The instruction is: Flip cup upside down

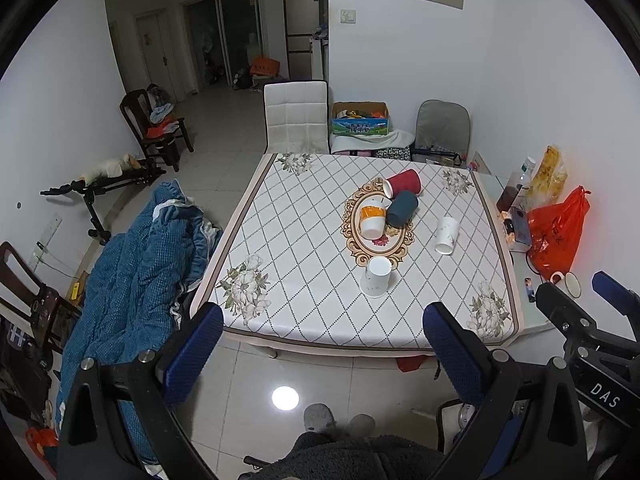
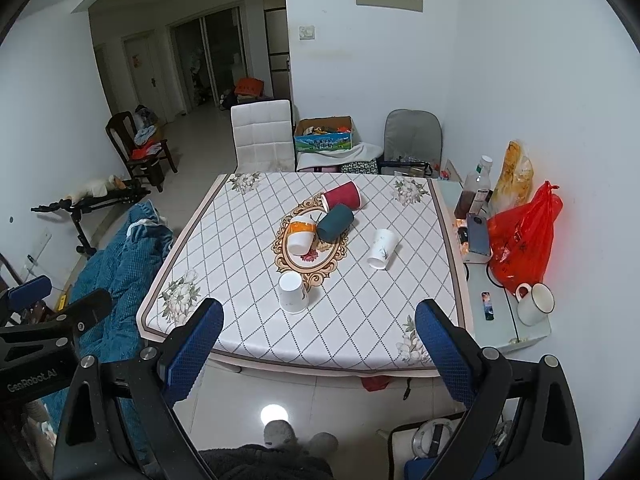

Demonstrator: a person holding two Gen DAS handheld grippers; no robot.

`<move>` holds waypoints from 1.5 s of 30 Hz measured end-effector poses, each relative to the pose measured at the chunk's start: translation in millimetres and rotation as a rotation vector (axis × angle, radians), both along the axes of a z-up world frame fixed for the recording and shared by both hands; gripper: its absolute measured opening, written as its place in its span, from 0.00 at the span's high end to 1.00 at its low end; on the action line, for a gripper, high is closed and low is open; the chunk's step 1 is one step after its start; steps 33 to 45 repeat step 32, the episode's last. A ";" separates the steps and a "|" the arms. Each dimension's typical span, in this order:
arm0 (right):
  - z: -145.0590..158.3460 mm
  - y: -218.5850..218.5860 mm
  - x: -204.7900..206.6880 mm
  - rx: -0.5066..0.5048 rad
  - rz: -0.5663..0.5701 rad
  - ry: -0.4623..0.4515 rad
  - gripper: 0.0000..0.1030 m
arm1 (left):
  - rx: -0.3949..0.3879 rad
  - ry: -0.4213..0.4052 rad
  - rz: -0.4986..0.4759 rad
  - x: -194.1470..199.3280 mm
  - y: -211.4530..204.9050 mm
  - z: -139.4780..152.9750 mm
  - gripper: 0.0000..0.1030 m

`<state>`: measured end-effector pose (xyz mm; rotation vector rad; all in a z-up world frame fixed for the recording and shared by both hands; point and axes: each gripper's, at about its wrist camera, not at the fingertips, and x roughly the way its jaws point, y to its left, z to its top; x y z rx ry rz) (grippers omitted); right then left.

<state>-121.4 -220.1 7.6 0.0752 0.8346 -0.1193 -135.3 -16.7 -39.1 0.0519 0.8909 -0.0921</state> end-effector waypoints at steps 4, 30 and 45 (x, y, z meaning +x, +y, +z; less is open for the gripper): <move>1.4 0.1 1.9 0.004 -0.004 0.000 0.04 | 0.003 -0.002 0.001 -0.1 -0.6 3.5 0.01; 3.4 3.4 9.8 -0.003 -0.005 -0.002 0.04 | -0.008 -0.011 0.007 13.3 3.2 7.1 0.01; 3.4 3.3 9.9 -0.001 -0.004 -0.003 0.04 | -0.012 -0.010 0.005 16.0 1.0 7.6 0.01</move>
